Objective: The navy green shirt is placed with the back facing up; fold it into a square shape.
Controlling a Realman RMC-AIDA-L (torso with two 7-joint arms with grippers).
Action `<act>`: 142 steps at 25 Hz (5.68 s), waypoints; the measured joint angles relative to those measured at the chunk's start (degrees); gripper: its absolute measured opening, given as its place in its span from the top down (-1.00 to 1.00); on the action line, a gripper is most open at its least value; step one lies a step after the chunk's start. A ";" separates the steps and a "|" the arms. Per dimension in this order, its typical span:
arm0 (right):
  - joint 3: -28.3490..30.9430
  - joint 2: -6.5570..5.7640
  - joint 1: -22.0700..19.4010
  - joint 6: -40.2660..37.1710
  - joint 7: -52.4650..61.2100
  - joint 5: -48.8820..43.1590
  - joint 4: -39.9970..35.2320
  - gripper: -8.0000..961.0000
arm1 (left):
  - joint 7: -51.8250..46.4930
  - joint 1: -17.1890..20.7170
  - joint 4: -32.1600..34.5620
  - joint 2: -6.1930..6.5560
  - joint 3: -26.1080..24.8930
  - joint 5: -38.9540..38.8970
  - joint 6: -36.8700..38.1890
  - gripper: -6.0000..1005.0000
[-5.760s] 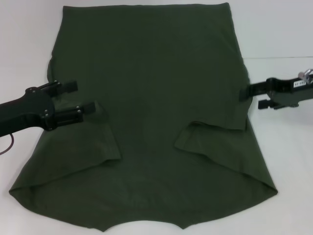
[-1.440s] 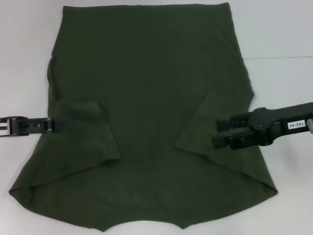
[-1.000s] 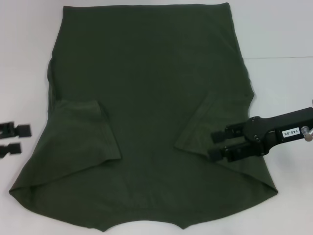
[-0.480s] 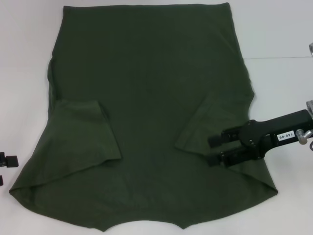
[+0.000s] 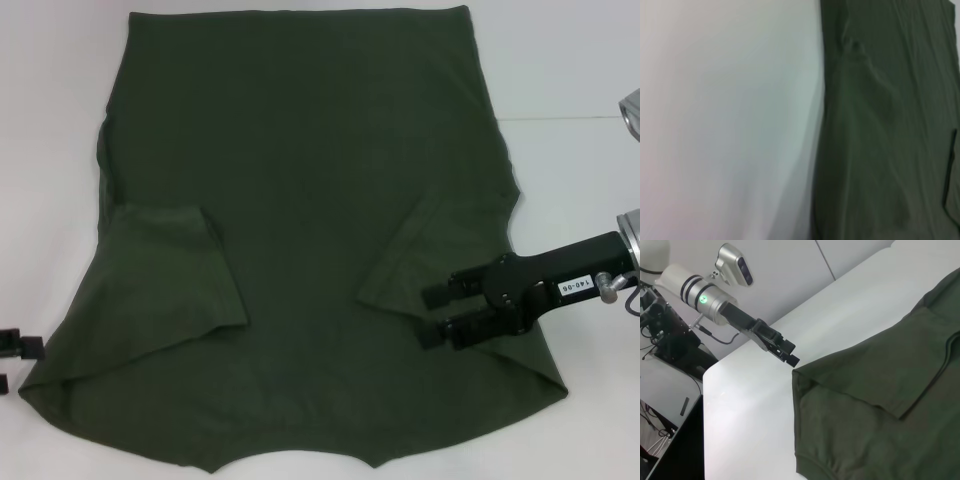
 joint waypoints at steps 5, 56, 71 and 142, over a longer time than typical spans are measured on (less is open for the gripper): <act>0.00 0.05 0.01 0.32 0.01 -0.04 0.00 -0.68 | 0.21 -0.22 -0.69 -0.52 0.44 1.22 -0.74 -0.82; -0.09 0.41 0.47 1.21 -0.30 -0.76 0.54 -0.68 | -0.83 -3.34 -4.79 -1.83 5.17 1.58 -7.94 0.09; -0.09 0.78 0.79 1.42 -0.12 -1.38 0.62 -0.68 | -1.39 -3.27 -4.80 -1.76 5.13 1.77 -9.37 0.51; 0.89 -5.85 -4.94 10.60 38.94 -13.33 7.48 -0.68 | -1.54 -4.67 -4.64 -1.81 4.98 1.47 -9.38 0.96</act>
